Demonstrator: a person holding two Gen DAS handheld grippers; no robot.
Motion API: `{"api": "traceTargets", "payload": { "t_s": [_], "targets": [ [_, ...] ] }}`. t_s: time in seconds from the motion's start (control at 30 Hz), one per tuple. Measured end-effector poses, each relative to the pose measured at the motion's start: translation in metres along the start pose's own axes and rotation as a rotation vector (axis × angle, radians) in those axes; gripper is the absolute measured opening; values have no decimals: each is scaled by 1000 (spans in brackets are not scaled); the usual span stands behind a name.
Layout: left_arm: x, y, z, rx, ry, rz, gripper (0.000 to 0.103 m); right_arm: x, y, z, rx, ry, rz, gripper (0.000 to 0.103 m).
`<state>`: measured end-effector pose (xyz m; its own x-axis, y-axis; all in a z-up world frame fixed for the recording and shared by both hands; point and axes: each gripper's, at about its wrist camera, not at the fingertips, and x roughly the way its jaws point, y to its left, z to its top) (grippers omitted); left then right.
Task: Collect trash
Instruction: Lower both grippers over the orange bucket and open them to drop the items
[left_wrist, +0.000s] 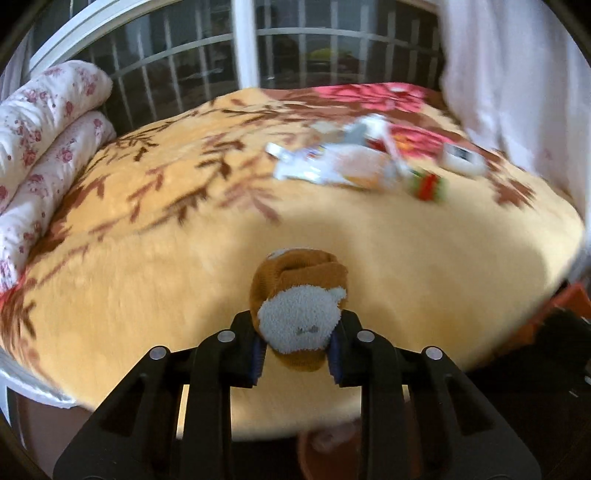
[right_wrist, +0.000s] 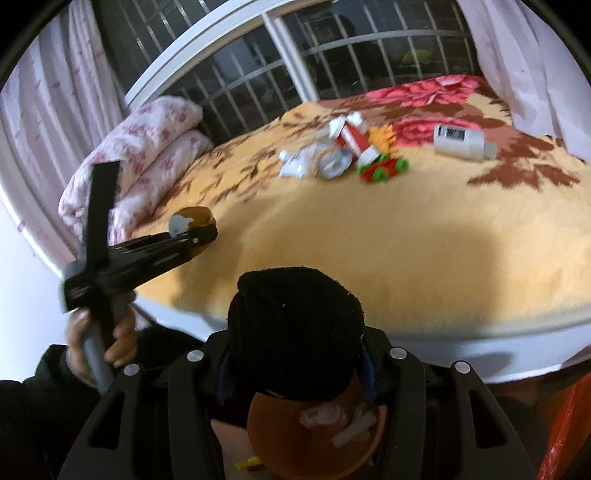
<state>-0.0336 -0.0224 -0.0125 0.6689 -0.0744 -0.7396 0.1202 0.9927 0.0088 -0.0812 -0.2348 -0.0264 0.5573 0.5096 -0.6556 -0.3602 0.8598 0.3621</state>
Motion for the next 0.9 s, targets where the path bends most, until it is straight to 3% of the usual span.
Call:
{"api": "traceTargets", "payload": {
  "t_s": [0.17,0.43,0.7,0.9],
  "targets": [
    [-15,-16,-52,16,63,-51,26,0,10,-33,-33,49,-8,51],
    [19,-18,-129,55,262,-76,26,11,-5,-77,-5,147,-46,51],
    [59,-21,-151,75,373,-88,26,43,-10,-98,-26,251,-61,51],
    [105,-28,-161,99,467,-78,26,98,-14,-107,-65,379,-71,51]
  ]
}}
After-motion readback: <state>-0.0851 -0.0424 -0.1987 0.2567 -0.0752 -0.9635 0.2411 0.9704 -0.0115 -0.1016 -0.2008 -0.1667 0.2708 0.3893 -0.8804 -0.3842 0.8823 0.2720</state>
